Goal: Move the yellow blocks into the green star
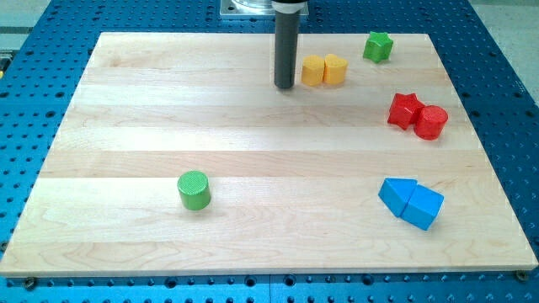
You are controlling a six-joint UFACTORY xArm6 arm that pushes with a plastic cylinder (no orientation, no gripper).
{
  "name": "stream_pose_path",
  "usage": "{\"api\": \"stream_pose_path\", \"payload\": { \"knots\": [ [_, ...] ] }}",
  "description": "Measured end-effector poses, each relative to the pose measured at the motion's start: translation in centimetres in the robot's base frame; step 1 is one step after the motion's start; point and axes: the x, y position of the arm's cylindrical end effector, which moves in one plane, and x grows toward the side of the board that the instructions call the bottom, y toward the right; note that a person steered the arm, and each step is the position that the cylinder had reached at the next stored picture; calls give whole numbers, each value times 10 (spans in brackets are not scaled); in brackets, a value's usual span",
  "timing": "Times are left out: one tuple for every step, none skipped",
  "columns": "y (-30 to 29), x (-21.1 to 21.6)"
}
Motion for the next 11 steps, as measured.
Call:
{"api": "stream_pose_path", "payload": {
  "knots": [
    [46,-5],
    [81,-42],
    [79,-33],
    [38,-23],
    [20,-73],
    [59,-65],
    [64,-51],
    [-10,60],
    [-23,205],
    [-88,278],
    [-137,239]
  ]
}}
